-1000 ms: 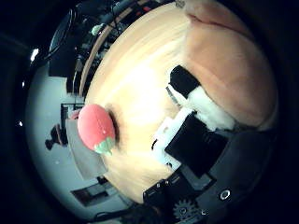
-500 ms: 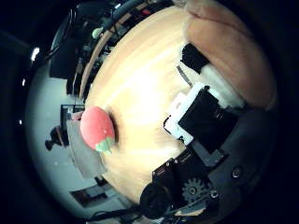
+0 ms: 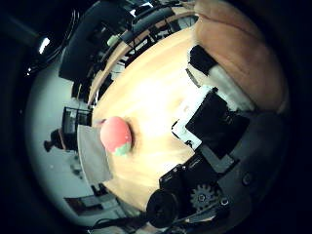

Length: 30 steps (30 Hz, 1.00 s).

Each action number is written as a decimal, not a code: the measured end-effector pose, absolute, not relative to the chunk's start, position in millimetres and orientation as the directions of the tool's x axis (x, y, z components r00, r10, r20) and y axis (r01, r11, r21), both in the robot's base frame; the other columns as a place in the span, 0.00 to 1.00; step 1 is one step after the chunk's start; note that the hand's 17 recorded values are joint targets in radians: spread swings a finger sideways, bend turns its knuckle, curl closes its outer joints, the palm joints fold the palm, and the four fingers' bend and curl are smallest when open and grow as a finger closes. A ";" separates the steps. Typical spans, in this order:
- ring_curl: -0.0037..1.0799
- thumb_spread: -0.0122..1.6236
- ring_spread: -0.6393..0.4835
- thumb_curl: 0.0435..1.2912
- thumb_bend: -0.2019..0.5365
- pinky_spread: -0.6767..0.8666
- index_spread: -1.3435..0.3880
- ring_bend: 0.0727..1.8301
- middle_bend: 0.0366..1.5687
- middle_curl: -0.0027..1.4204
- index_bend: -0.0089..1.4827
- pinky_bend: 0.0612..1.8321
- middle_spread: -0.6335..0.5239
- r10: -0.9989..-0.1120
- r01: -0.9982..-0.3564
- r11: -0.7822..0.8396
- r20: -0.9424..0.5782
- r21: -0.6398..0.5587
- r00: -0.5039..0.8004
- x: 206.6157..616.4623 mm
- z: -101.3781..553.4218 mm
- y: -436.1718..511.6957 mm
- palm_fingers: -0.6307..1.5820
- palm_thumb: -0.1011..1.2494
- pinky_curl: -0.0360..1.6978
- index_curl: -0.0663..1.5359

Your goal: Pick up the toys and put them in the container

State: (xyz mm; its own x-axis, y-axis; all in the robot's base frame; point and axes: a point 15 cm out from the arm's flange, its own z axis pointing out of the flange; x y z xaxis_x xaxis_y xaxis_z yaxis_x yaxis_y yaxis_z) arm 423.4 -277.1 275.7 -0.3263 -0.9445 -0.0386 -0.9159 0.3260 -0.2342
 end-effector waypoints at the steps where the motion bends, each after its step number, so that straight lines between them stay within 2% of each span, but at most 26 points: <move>1: 0.47 0.65 0.23 0.30 0.27 0.08 0.45 0.62 0.43 0.47 0.23 0.57 0.13 -0.946 -0.916 0.320 -0.037 -0.242 -0.321 423.4 282.0 -274.5 0.80 0.91 0.31 0.34; 13: 0.47 0.65 0.24 0.30 0.26 0.08 0.44 0.62 0.43 0.47 0.20 0.57 0.13 -0.968 -0.929 0.252 -0.071 -0.270 -0.242 421.2 332.3 -220.0 0.80 0.92 0.31 0.39; 30: 0.46 0.65 0.24 0.30 0.26 0.09 0.43 0.62 0.43 0.48 0.15 0.57 0.13 -0.991 -0.961 0.052 -0.132 -0.273 -0.016 421.0 386.3 -77.8 0.80 0.92 0.31 0.46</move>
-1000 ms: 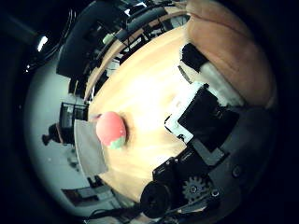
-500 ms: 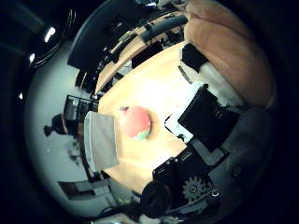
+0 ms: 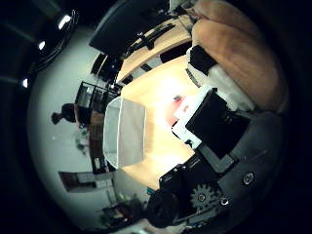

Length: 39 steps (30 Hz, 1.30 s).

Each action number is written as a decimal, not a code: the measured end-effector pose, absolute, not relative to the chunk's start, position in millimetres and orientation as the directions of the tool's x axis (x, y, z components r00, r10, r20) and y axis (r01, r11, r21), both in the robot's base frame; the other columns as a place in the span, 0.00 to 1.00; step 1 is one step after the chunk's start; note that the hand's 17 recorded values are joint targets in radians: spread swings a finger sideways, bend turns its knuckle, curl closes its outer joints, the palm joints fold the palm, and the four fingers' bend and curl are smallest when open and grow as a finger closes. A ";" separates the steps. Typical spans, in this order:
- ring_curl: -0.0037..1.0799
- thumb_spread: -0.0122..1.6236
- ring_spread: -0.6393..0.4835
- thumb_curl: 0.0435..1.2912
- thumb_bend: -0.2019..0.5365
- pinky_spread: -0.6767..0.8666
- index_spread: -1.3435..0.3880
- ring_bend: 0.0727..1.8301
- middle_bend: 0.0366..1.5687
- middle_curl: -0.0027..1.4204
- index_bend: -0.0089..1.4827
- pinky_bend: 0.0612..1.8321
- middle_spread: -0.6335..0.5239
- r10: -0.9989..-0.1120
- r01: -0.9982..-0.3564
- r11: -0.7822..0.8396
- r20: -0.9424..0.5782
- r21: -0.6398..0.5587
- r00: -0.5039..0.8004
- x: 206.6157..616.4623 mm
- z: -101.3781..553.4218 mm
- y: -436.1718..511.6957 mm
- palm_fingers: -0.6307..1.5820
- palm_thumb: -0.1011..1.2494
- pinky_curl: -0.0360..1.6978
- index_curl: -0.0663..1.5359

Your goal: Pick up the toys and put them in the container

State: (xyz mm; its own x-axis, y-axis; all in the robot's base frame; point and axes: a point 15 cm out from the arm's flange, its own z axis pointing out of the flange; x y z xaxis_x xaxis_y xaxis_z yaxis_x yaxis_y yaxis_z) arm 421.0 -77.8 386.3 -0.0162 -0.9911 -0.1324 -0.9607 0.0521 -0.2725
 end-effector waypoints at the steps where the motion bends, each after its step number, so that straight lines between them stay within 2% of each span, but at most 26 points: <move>1: 0.46 0.65 0.24 0.30 0.26 0.09 0.43 0.62 0.43 0.48 0.15 0.57 0.13 -0.991 -0.959 0.037 -0.132 -0.279 0.000 420.1 391.0 -68.4 0.80 0.92 0.31 0.46; 24: 0.46 0.65 0.24 0.30 0.26 0.09 0.41 0.63 0.44 0.48 0.13 0.57 0.13 -0.959 -0.949 -0.185 -0.167 -0.254 0.231 412.8 396.6 95.2 0.80 0.92 0.31 0.51; 39: 0.46 0.65 0.25 0.29 0.26 0.09 0.41 0.63 0.45 0.48 0.12 0.57 0.14 -0.906 -0.904 -0.344 -0.161 -0.256 0.390 394.6 413.4 185.0 0.80 0.92 0.32 0.52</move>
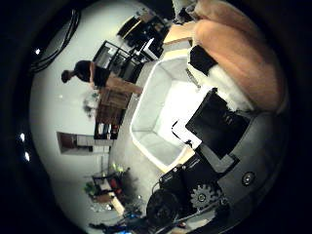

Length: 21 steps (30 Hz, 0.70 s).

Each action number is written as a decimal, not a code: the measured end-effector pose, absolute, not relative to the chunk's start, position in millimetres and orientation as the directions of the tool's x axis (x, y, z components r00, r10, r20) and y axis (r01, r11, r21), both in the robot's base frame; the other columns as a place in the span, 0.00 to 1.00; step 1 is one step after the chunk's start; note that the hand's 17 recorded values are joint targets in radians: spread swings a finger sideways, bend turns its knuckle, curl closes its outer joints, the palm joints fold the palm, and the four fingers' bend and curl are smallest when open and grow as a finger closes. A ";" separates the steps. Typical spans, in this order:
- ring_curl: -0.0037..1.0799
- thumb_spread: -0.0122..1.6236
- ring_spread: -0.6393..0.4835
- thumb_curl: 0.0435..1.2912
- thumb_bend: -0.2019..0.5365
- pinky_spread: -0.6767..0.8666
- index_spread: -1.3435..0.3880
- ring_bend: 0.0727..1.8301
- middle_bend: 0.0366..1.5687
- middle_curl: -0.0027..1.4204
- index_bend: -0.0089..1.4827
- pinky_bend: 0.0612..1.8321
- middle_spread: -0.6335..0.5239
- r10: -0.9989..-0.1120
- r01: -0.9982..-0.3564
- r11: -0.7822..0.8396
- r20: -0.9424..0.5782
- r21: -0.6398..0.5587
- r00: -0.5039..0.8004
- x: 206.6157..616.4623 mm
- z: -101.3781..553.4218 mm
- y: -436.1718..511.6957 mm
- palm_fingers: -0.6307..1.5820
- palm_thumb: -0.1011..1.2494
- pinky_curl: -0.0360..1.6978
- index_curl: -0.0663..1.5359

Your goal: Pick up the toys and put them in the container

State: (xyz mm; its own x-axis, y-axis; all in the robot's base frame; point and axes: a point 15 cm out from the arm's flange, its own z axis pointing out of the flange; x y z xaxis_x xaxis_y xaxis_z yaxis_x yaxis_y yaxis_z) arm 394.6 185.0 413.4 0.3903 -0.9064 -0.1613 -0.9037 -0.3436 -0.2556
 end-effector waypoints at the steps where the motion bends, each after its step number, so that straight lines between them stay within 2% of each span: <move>1: 0.46 0.65 0.25 0.29 0.26 0.09 0.41 0.63 0.45 0.48 0.12 0.57 0.14 -0.898 -0.895 -0.363 -0.161 -0.259 0.410 389.9 416.0 194.9 0.80 0.92 0.32 0.52; 12: 0.46 0.65 0.25 0.30 0.26 0.09 0.41 0.63 0.45 0.48 0.12 0.57 0.14 -0.858 -0.864 -0.447 -0.163 -0.233 0.488 385.6 405.4 240.1 0.80 0.91 0.32 0.52; 21: 0.46 0.65 0.25 0.30 0.26 0.09 0.41 0.63 0.45 0.47 0.12 0.57 0.14 -0.812 -0.818 -0.519 -0.157 -0.248 0.562 387.8 424.5 285.2 0.80 0.91 0.32 0.52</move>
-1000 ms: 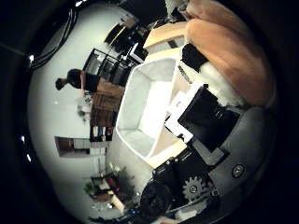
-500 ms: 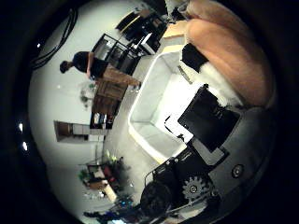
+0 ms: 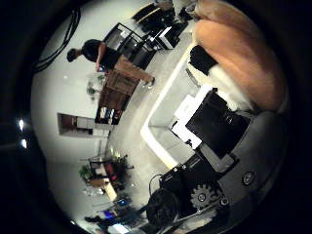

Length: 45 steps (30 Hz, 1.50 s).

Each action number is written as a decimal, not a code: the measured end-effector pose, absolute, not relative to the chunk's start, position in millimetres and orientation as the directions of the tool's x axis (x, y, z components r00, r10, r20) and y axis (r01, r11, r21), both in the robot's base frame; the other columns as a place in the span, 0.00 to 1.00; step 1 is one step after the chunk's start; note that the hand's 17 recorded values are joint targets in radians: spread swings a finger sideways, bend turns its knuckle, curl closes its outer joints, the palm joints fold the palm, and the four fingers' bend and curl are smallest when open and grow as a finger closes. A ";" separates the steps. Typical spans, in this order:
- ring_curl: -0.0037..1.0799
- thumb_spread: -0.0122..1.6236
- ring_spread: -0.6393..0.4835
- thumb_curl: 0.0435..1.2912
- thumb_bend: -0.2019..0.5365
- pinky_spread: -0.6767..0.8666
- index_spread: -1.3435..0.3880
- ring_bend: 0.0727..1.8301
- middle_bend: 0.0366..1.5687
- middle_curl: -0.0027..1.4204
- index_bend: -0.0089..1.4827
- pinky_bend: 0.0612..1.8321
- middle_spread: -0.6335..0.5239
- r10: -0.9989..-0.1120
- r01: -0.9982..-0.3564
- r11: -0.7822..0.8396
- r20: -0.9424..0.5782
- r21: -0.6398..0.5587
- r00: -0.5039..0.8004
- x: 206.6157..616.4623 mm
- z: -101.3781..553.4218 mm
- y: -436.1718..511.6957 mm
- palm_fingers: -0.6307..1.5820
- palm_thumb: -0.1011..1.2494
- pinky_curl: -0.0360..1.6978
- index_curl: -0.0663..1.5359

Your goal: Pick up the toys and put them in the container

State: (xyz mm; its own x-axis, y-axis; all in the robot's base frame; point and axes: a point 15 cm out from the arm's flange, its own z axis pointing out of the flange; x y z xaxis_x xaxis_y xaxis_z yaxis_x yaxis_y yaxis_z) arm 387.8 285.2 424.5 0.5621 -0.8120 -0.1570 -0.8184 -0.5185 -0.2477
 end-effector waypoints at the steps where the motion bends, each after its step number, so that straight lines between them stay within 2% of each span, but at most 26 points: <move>1: 0.46 0.65 0.25 0.30 0.26 0.09 0.41 0.63 0.45 0.47 0.12 0.57 0.14 -0.804 -0.810 -0.528 -0.157 -0.255 0.573 386.8 429.2 292.5 0.80 0.91 0.32 0.52; 29: 0.46 0.65 0.25 0.30 0.25 0.08 0.42 0.64 0.45 0.47 0.12 0.57 0.15 -0.753 -0.761 -0.612 -0.133 -0.215 0.644 385.6 420.6 344.2 0.79 0.91 0.32 0.51; 32: 0.45 0.65 0.24 0.28 0.18 0.08 0.42 0.63 0.45 0.47 0.12 0.58 0.15 -0.754 -0.761 -0.615 -0.130 -0.207 0.644 386.2 417.0 344.8 0.78 0.82 0.32 0.51; 34: 0.46 0.64 0.25 0.23 0.09 0.09 0.42 0.63 0.43 0.46 0.09 0.57 0.15 -0.755 -0.760 -0.619 -0.116 -0.196 0.645 387.8 412.6 341.8 0.73 0.61 0.32 0.49; 35: 0.46 0.63 0.26 0.21 0.06 0.08 0.43 0.63 0.41 0.46 0.07 0.58 0.16 -0.755 -0.760 -0.622 -0.111 -0.189 0.646 387.5 411.4 340.2 0.69 0.54 0.32 0.48; 36: 0.47 0.61 0.27 0.19 0.02 0.10 0.44 0.64 0.36 0.45 0.05 0.56 0.18 -0.756 -0.760 -0.626 -0.105 -0.175 0.646 386.1 409.0 337.4 0.58 0.41 0.32 0.47; 37: 0.48 0.59 0.28 0.18 0.06 0.16 0.45 0.62 0.34 0.44 0.10 0.51 0.22 -0.756 -0.761 -0.631 -0.101 -0.150 0.646 383.3 404.3 333.9 0.45 0.33 0.33 0.47; 39: 0.43 0.56 0.38 0.16 0.11 0.31 0.46 0.51 0.30 0.42 0.13 0.46 0.30 -0.755 -0.761 -0.643 -0.098 -0.087 0.649 378.0 391.0 329.8 0.32 0.22 0.32 0.45; 42: 0.33 0.54 0.49 0.16 0.18 0.46 0.47 0.38 0.25 0.37 0.14 0.42 0.38 -0.748 -0.754 -0.656 -0.097 -0.038 0.656 377.2 391.1 330.2 0.26 0.15 0.28 0.41; 45: 0.27 0.53 0.56 0.17 0.21 0.56 0.48 0.32 0.22 0.34 0.12 0.39 0.43 -0.743 -0.746 -0.666 -0.098 0.008 0.662 375.9 387.2 329.1 0.27 0.13 0.25 0.38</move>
State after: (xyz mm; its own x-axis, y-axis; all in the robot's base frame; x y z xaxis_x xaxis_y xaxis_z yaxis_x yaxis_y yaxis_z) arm 375.9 329.1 387.2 0.6620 -0.7430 -0.0985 -0.7460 -0.6658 0.0084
